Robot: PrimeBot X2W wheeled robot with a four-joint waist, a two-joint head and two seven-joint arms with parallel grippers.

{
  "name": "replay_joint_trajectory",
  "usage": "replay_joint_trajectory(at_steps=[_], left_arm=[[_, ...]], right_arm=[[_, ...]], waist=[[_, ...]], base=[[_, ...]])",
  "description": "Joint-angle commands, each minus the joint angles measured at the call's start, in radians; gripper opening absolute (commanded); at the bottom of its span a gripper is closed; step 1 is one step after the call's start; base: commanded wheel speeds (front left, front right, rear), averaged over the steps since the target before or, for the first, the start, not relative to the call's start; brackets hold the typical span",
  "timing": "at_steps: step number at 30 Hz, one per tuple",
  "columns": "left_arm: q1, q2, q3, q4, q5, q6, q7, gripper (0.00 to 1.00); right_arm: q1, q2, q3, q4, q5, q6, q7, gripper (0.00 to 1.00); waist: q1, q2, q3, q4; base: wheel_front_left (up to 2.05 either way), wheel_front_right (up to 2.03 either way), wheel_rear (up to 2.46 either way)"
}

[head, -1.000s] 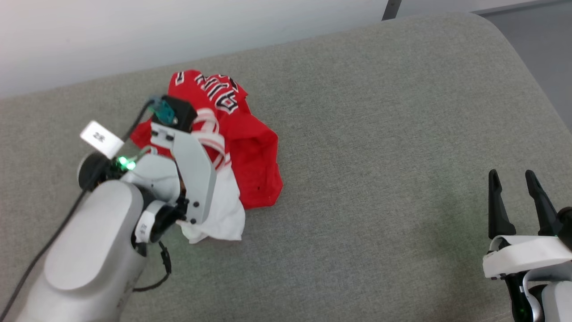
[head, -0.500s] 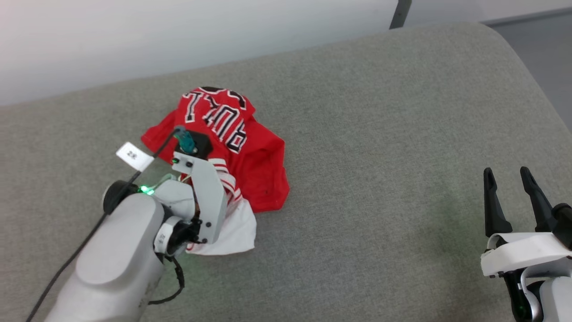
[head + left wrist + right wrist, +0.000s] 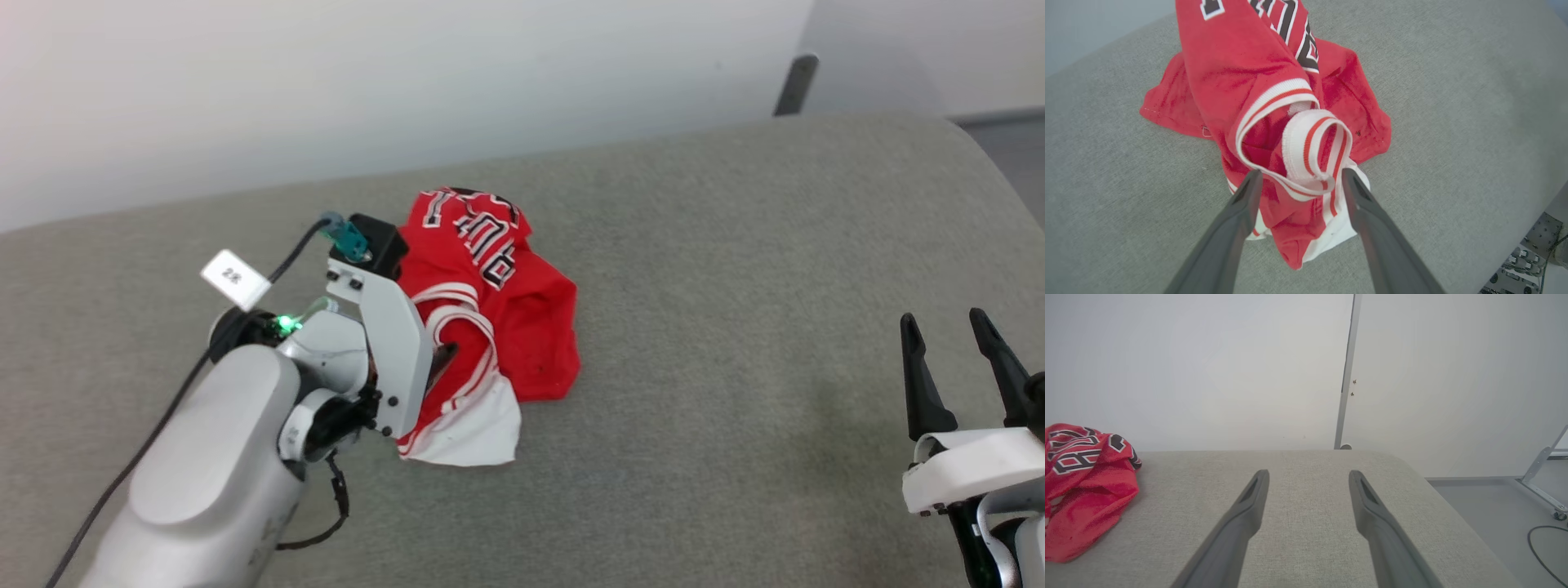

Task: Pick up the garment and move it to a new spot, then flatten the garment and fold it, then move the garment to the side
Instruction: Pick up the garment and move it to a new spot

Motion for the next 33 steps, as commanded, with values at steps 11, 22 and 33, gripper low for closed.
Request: replay_joint_trajectory(at_steps=[11, 22, 33], left_arm=[[0.138, 0.084, 0.110, -0.195, -0.026, 0.008, -0.193, 1.00], [0.335, 0.129, 0.222, -0.293, 0.018, 0.023, -0.518, 1.00], [0.501, 0.134, 0.308, -0.266, 0.059, 0.041, -0.825, 1.00]], right_arm=[[0.055, -0.009, 0.031, -0.048, -0.001, 0.000, 0.040, 1.00], [0.090, -0.011, 0.033, -0.047, 0.010, 0.000, 0.033, 1.00], [0.127, -0.010, 0.018, -0.036, 0.015, 0.000, 0.014, 1.00]], waist=[[0.0000, -0.0001, -0.140, 0.147], [0.0000, -0.0001, -0.180, 0.218], [0.0000, -0.0001, -0.199, 0.257]], base=[[0.00, 0.00, 0.00], [0.00, 0.00, 0.00], [0.00, 0.00, 0.00]])
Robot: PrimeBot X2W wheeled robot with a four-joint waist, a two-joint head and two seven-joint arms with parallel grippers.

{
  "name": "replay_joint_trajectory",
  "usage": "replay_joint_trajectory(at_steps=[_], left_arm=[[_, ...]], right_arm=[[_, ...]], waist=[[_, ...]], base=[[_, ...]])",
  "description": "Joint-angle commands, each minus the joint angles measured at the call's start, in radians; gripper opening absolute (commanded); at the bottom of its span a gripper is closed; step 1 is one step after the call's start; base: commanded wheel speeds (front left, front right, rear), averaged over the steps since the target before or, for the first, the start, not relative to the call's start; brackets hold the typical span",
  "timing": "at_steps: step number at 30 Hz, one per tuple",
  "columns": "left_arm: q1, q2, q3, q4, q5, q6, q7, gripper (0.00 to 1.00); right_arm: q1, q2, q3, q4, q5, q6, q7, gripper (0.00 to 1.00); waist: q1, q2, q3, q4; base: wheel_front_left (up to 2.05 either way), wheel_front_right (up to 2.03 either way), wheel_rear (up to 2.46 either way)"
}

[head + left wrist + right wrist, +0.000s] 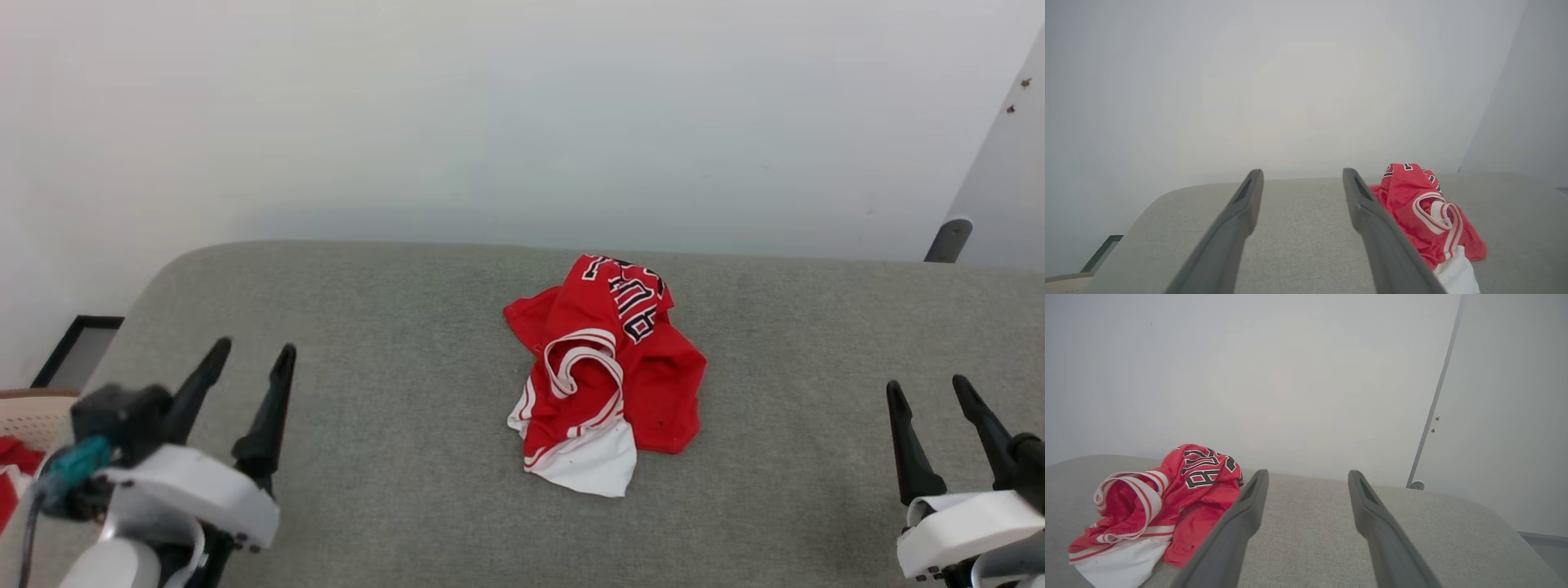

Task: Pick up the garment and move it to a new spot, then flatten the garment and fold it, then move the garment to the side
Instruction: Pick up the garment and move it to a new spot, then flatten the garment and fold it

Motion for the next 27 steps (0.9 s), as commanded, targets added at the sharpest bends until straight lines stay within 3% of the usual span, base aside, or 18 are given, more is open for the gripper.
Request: replay_joint_trajectory(at_steps=[1, 11, 27], left_arm=[[0.023, -0.001, 0.009, 0.008, 0.007, 0.005, -0.029, 1.00], [0.097, -0.014, 0.071, 0.069, -0.025, 0.004, -0.168, 1.00], [0.104, -0.002, 0.088, 0.068, -0.045, 0.000, -0.187, 1.00]], right_arm=[[0.010, -0.001, -0.008, 0.001, 0.003, 0.000, -0.009, 1.00], [0.023, -0.001, -0.021, 0.021, 0.009, 0.000, -0.028, 1.00], [0.039, 0.018, -0.028, 0.002, -0.010, 0.000, -0.017, 1.00]], waist=[[0.0000, 0.0000, -0.003, 0.006], [0.0000, 0.0000, 0.000, 0.019], [0.0000, 0.0000, 0.019, 0.036]], base=[[0.00, 0.00, 0.00], [0.00, 0.00, 0.00], [0.00, 0.00, 0.00]])
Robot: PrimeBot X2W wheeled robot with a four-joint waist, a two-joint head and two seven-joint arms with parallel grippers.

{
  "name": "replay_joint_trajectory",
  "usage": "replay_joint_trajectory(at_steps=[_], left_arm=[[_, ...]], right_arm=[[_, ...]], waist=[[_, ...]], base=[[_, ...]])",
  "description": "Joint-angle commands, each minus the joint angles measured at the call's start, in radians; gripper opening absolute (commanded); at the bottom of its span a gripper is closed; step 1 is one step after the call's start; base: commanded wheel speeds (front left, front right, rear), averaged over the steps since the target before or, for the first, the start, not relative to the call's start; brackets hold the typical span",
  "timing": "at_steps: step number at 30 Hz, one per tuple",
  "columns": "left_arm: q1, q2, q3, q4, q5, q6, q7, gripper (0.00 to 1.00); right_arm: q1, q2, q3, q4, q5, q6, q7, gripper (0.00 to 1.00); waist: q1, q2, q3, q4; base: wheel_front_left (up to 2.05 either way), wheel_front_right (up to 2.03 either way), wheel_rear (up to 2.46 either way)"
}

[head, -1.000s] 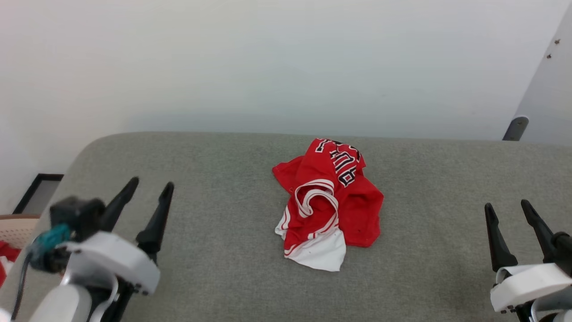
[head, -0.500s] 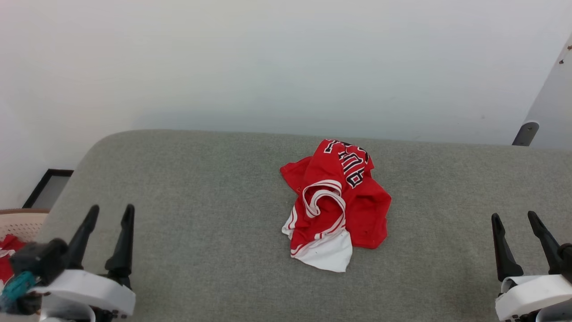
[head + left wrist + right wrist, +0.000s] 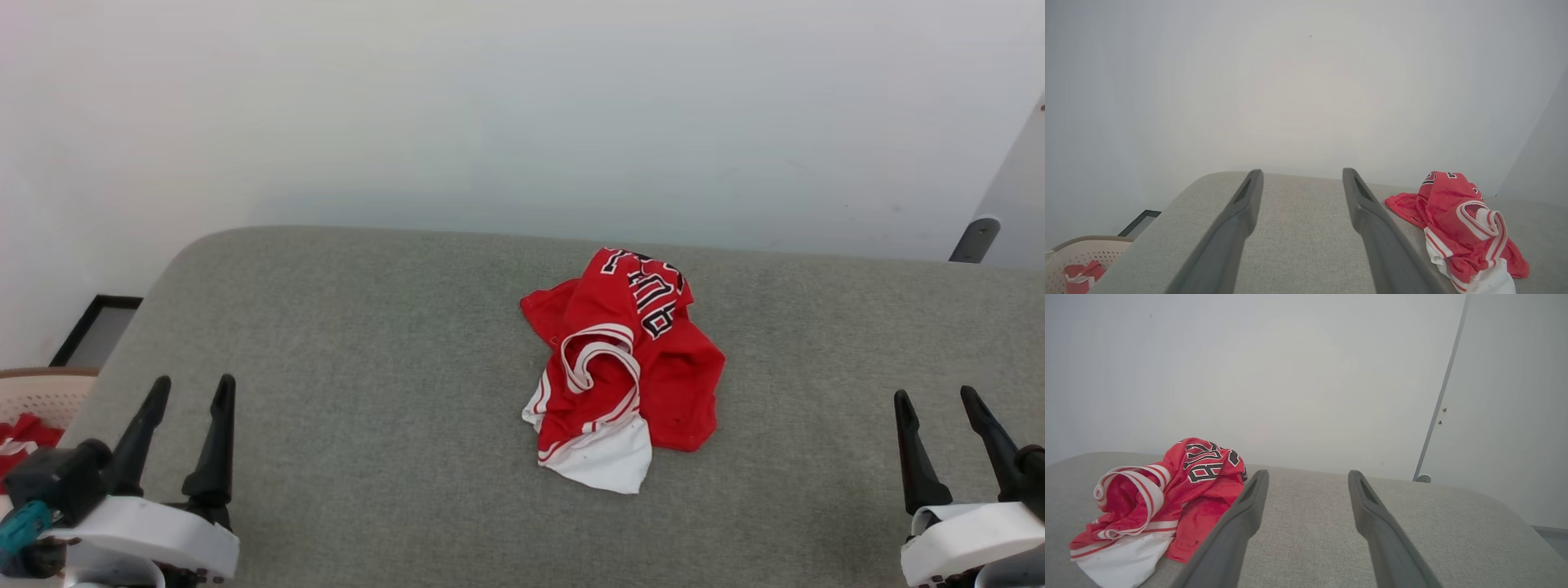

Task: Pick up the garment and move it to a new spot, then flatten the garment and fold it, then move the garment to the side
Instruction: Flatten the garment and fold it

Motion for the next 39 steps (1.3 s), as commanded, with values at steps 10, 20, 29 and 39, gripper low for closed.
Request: replay_joint_trajectory(at_steps=[10, 20, 29, 39], left_arm=[[-0.027, 0.001, -0.006, -0.019, -0.008, 0.006, 0.002, 1.00], [-0.051, -0.042, -0.021, -0.019, 0.015, 0.025, -0.024, 1.00], [-0.100, -0.116, -0.035, 0.013, 0.037, 0.014, -0.046, 1.00], [-0.121, -0.196, -0.018, 0.034, 0.064, -0.014, -0.053, 1.00]], right_arm=[[0.003, -0.001, 0.065, -0.006, 0.020, 0.000, 0.048, 1.00], [-0.065, -0.051, 0.212, 0.004, 0.088, 0.000, 0.150, 1.00], [-0.111, -0.120, 0.311, 0.039, 0.161, 0.000, 0.317, 1.00], [-0.144, -0.153, 0.374, 0.092, 0.174, 0.000, 0.462, 1.00]], waist=[[0.0000, 0.0000, 0.027, 0.062], [0.0000, 0.0000, 0.091, 0.183], [0.0000, 0.0000, 0.161, 0.292], [0.0000, 0.0000, 0.211, 0.356]], base=[[0.00, 0.00, 0.00], [0.00, 0.00, 0.00], [0.00, 0.00, 0.00], [0.00, 0.00, 0.00]])
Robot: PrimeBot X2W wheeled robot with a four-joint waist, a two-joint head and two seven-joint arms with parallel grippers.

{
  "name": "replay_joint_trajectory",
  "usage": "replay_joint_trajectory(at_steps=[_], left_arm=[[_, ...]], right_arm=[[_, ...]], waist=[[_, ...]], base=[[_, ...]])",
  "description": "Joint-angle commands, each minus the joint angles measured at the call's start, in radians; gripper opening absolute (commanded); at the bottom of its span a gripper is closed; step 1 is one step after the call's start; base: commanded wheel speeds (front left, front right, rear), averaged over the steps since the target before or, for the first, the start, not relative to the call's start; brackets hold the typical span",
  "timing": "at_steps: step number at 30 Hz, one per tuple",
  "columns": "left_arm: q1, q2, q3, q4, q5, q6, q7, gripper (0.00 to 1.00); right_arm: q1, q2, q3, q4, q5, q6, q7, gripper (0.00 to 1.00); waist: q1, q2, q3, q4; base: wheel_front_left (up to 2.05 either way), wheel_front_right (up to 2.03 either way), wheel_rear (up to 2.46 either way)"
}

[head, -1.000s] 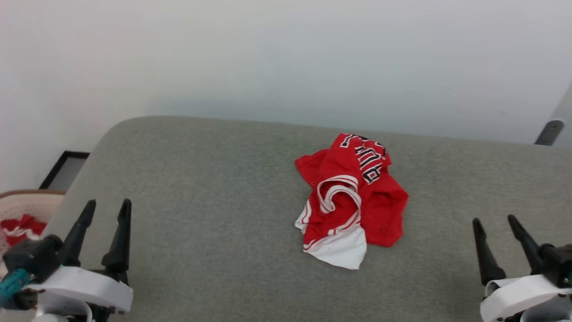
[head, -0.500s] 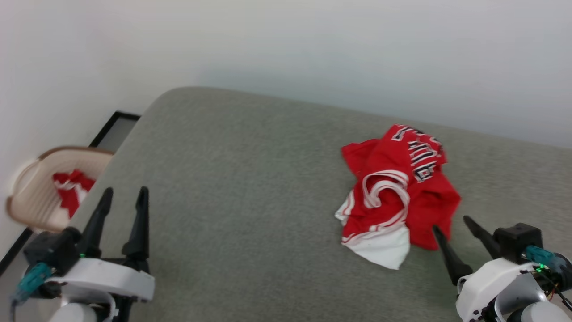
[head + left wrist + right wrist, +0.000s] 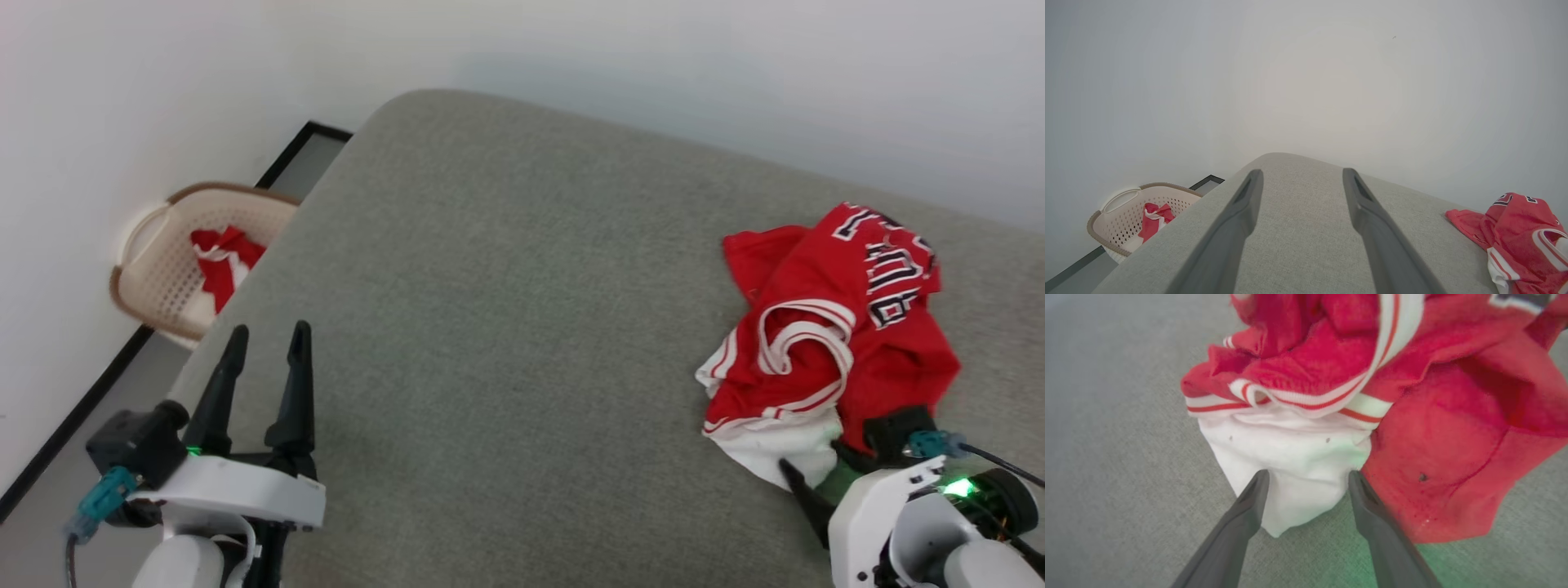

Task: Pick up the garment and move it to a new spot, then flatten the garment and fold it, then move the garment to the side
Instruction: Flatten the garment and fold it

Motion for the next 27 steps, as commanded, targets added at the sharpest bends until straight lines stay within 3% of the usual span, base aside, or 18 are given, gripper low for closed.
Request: replay_joint_trajectory(at_steps=[1, 9, 11, 18, 27], left_arm=[[-0.011, -0.010, 0.009, 0.002, 0.012, -0.008, -0.004, 1.00], [-0.021, -0.055, 0.057, 0.020, 0.045, -0.049, -0.004, 1.00], [-0.022, -0.063, 0.068, 0.023, 0.053, -0.056, -0.003, 1.00], [-0.021, -0.076, 0.104, 0.037, 0.080, -0.079, -0.003, 1.00], [0.001, -0.067, 0.140, 0.027, 0.104, -0.091, -0.003, 1.00]], right_arm=[[-0.013, 0.000, 0.010, 0.013, -0.004, 0.000, 0.018, 1.00], [-0.048, 0.011, 0.088, 0.111, -0.020, 0.000, 0.139, 1.00], [-0.058, 0.003, 0.110, 0.120, -0.027, 0.000, 0.153, 0.00], [-0.116, -0.032, 0.129, 0.087, 0.004, 0.000, 0.156, 0.00], [-0.160, -0.102, 0.031, -0.047, 0.042, -0.001, 0.197, 0.00]], waist=[[0.0000, 0.0000, 0.034, 0.032], [0.0000, 0.0000, 0.052, 0.032], [0.0000, 0.0000, 0.052, 0.029], [0.0000, 0.0000, 0.044, -0.001], [0.0000, 0.0000, 0.005, -0.087]], base=[[0.00, 0.00, 0.00], [0.00, 0.00, 0.00], [0.00, 0.00, 0.00], [0.00, 0.00, 0.00], [0.00, 0.00, 0.00]])
